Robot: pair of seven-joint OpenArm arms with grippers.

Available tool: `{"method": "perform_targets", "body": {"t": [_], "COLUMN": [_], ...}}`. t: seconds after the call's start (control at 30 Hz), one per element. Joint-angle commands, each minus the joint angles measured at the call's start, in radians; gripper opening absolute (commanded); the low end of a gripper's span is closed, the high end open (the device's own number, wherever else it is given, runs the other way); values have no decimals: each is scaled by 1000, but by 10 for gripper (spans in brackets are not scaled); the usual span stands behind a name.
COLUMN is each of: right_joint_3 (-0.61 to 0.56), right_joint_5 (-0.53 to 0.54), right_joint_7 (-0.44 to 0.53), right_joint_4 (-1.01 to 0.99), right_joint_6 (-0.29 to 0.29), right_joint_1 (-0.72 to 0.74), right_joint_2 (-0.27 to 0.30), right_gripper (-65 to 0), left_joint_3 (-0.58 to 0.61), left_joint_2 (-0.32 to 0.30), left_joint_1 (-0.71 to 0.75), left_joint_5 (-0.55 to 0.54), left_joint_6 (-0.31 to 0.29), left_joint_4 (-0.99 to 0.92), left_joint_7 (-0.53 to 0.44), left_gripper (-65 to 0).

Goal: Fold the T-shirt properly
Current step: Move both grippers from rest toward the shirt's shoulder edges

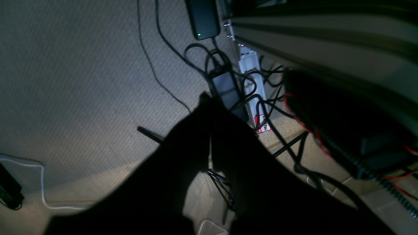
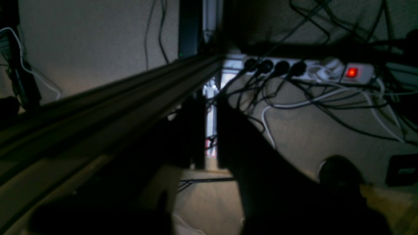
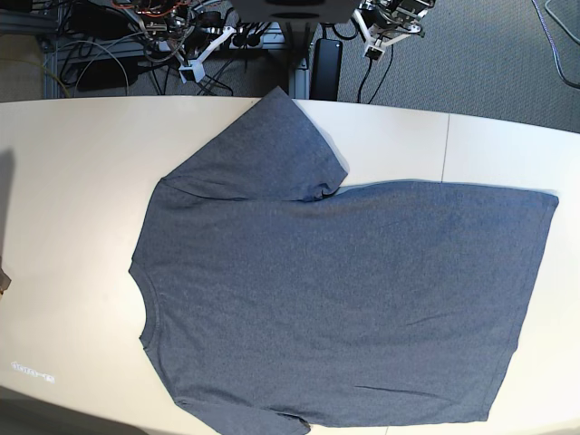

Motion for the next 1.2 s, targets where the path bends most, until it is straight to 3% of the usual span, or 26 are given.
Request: {"method": "perform_targets", "body": {"t": [0.0,0.33,0.53,1.0,1.17], "right_joint_3": [-1,-1,-1,-1,-2], "right_joint_5": [4,4,4,4,5], "right_joint_7": [11,11,7,6,6], "right_joint_4": [8,8,8,41,127], "right_joint_6": [-66,-66,-63,-55,-55], "right_joint_1": [-1,-1,-1,-43,-108], "right_joint_2": [3,3,4,28,29], "right_gripper": [-607,-607,-607,-607,-607], "left_joint_3": [2,2,2,2,2], "left_joint_2": [0,0,-1,-45,-65], "left_joint_1": [3,4,4,7,11], "left_joint_5": [5,6,50,50,45], "left_joint_6": [15,14,-79,-85,-217], "left_joint_4": [1,1,1,2,7], "left_joint_7": [-17,-17,5,5,-10], "left_gripper": [-650,-650,-650,-649,-649]}}
